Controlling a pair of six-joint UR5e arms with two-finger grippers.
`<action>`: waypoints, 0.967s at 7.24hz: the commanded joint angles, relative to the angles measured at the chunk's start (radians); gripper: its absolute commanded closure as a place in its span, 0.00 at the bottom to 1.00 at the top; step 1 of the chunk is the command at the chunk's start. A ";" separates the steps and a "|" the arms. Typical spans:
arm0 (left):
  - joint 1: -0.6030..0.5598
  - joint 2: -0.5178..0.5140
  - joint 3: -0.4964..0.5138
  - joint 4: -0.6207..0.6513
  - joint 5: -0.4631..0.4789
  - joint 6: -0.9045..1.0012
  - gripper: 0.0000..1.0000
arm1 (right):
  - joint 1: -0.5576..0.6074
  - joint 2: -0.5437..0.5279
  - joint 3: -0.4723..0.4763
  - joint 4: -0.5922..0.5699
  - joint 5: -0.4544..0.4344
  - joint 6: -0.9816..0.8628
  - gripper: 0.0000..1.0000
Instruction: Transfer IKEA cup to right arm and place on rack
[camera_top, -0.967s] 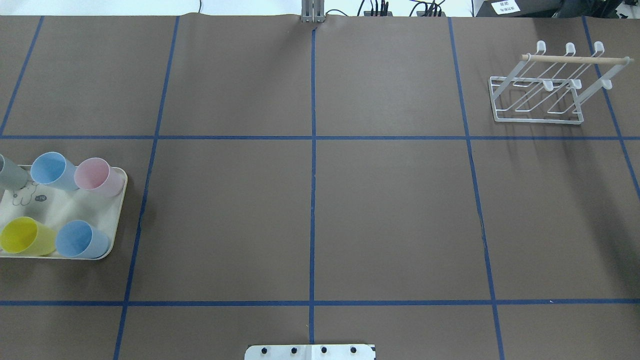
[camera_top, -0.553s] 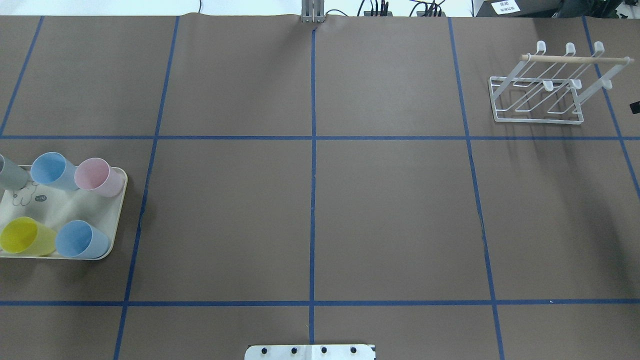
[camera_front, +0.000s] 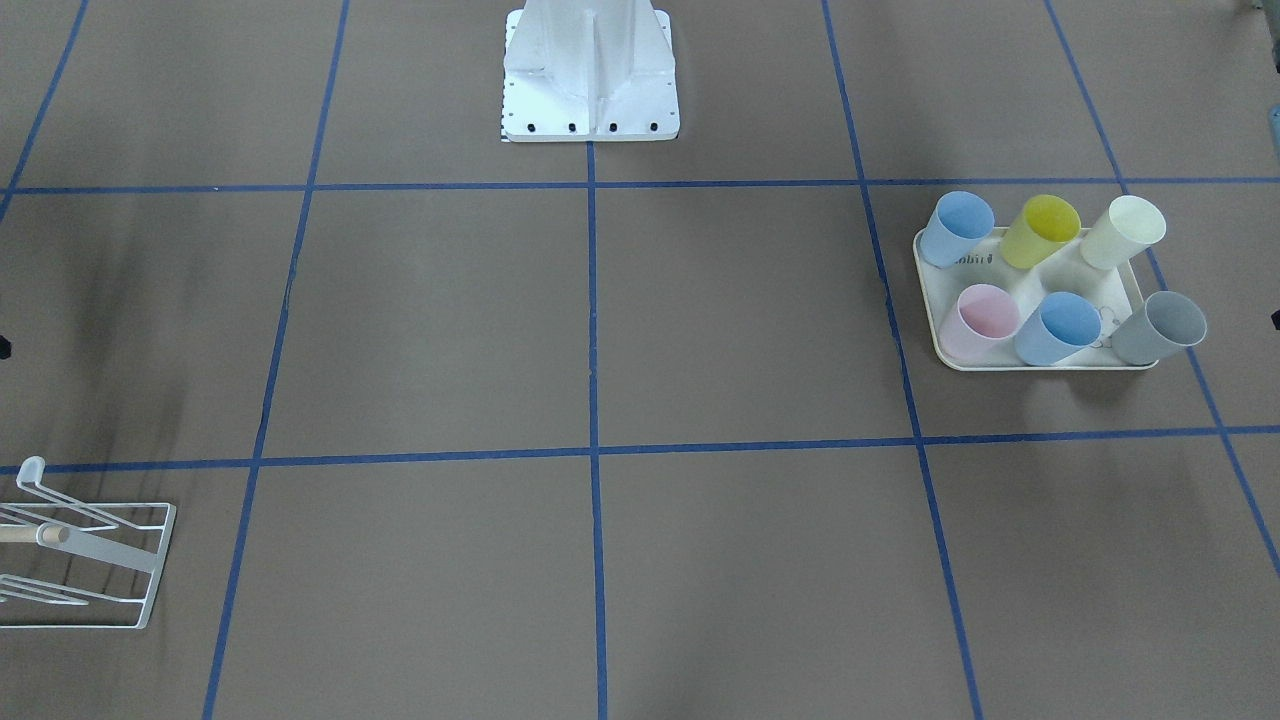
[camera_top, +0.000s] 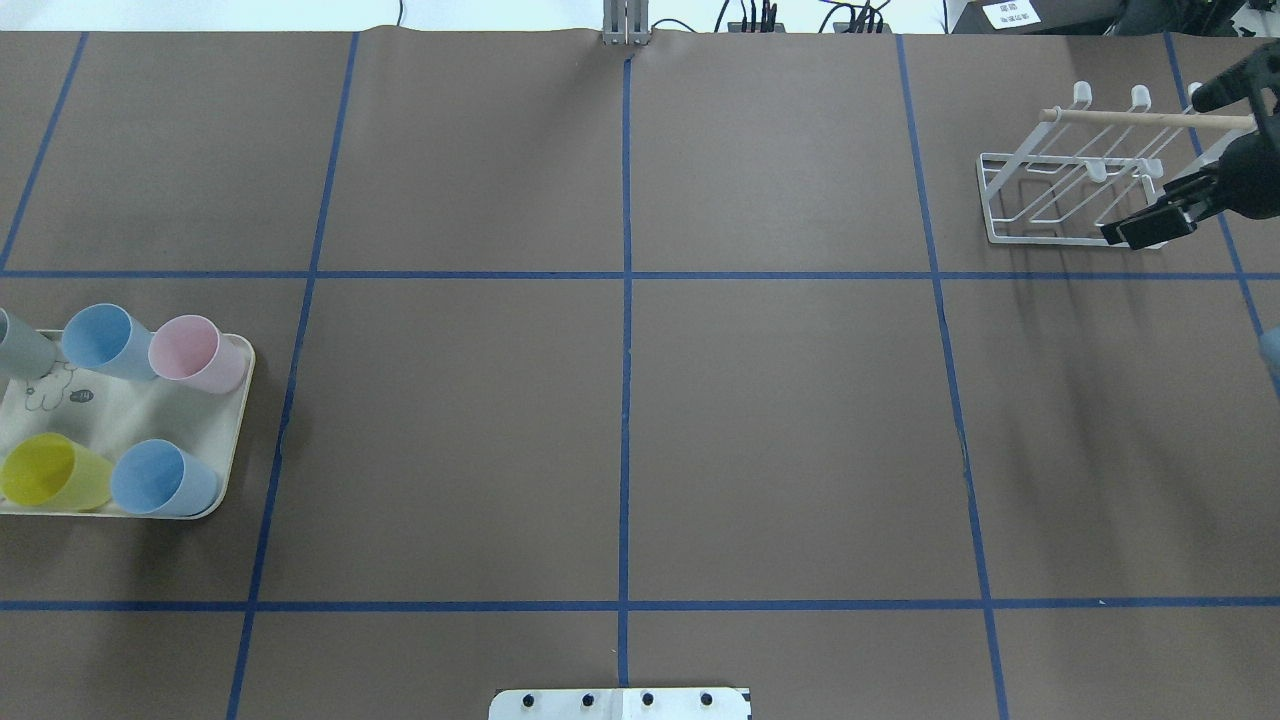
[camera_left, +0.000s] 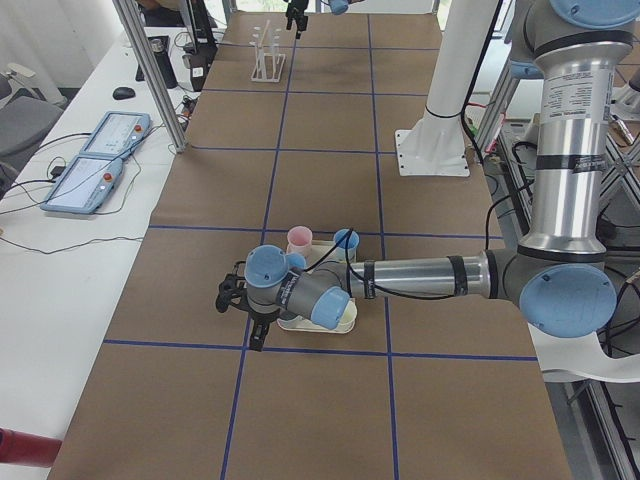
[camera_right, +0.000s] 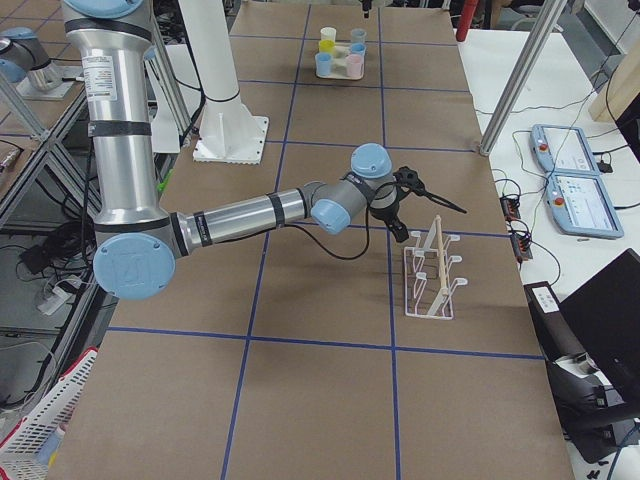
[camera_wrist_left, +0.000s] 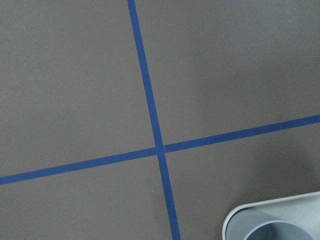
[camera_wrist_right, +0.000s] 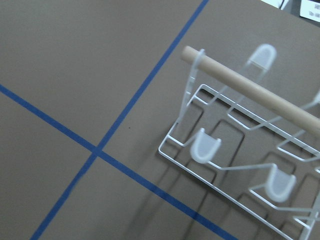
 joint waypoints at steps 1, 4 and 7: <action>0.074 0.012 0.003 -0.076 -0.015 -0.203 0.00 | -0.053 0.037 0.019 0.001 -0.027 0.038 0.00; 0.105 0.014 0.008 -0.076 -0.017 -0.194 0.47 | -0.090 0.040 0.019 0.003 -0.047 0.038 0.00; 0.109 0.014 0.026 -0.073 -0.012 -0.188 0.76 | -0.096 0.040 0.019 0.003 -0.047 0.040 0.00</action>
